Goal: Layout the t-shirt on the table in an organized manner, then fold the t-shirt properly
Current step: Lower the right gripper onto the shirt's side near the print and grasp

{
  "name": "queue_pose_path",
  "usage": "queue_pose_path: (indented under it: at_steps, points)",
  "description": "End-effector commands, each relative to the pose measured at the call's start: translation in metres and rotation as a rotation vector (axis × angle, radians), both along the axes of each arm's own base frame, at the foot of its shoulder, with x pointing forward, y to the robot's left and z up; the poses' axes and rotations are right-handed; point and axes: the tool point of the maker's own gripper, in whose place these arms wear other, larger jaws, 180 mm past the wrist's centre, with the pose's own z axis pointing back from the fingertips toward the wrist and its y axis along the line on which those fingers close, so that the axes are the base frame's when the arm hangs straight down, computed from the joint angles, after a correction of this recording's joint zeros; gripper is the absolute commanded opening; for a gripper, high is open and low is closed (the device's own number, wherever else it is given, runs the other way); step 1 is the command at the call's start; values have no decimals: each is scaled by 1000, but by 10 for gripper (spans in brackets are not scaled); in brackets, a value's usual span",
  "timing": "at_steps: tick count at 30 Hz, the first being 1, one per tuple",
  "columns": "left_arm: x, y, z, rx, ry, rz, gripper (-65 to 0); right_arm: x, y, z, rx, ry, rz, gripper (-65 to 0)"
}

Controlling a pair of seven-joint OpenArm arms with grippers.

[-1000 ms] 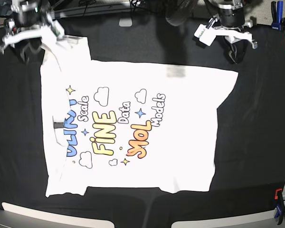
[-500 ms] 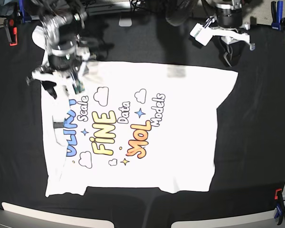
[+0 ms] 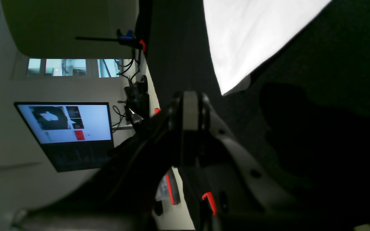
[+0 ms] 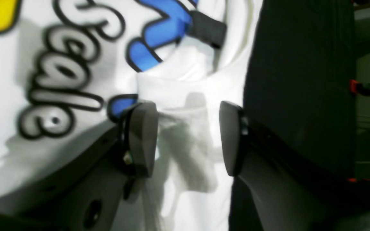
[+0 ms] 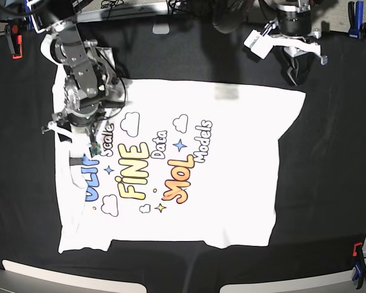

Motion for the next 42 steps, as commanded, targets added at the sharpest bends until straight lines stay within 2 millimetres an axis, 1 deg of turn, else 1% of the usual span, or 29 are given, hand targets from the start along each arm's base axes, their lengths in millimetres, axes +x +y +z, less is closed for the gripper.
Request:
queue_pose_path:
  at_steps: [1, 4, 8, 11, 14, 16, 18, 20, 22, 24, 26, 29, 32, 34, 36, 39, 42]
  points:
    - [3, 0, 10, -11, -44, -1, -650, 13, -2, 12, 0, -46, 10, -347]
    - [3, 0, 10, -11, -45, -1, -650, 14, -4, 9, -4, -37, 9, -347]
    - [3, 0, 10, -11, -45, -1, -650, 16, -3, 12, -13, -48, 19, -347]
    - [4, -1, 11, -13, -46, -8, -650, 21, -1, 25, -33, -83, 32, -347]
    - [4, -4, 12, -21, -55, -21, -650, 25, 7, 39, -18, -124, 46, -347]
    - [5, -4, 14, -36, -69, -18, -650, 27, 11, 44, 1, -141, 53, -347]
    - [5, -4, 15, -50, -82, -10, -650, 27, 17, 41, 41, -133, 65, -347]
    - [5, -4, 15, -49, -81, -10, -650, 24, 27, 29, 101, -82, 100, -347]
    - [5, -4, 15, -49, -81, -10, -650, 21, 30, 19, 121, -51, 115, -347]
    - [5, -4, 15, -49, -81, -10, -650, 19, 24, 13, 99, -35, 109, -347]
    - [5, -4, 15, -49, -81, -10, -650, 19, 16, 11, 51, -28, 106, -347]
    - [5, -4, 15, -49, -81, -10, -650, 19, 9, 11, -3, -26, 105, -347]
    - [5, -4, 15, -49, -81, -9, -650, 18, 4, 11, -20, -21, 97, -347]
    - [5, -4, 15, -49, -80, -9, -650, 18, -4, 14, -27, -26, 78, -347]
    - [5, -3, 15, -48, -79, -6, -650, 20, -17, 19, -37, -41, 42, -347]
    - [5, -3, 15, -47, -78, -3, -650, 21, -45, 29, -45, -69, -36, -347]
    - [5, -3, 15, -47, -79, -3, -650, 17, -69, 33, -46, -56, -78, -347]
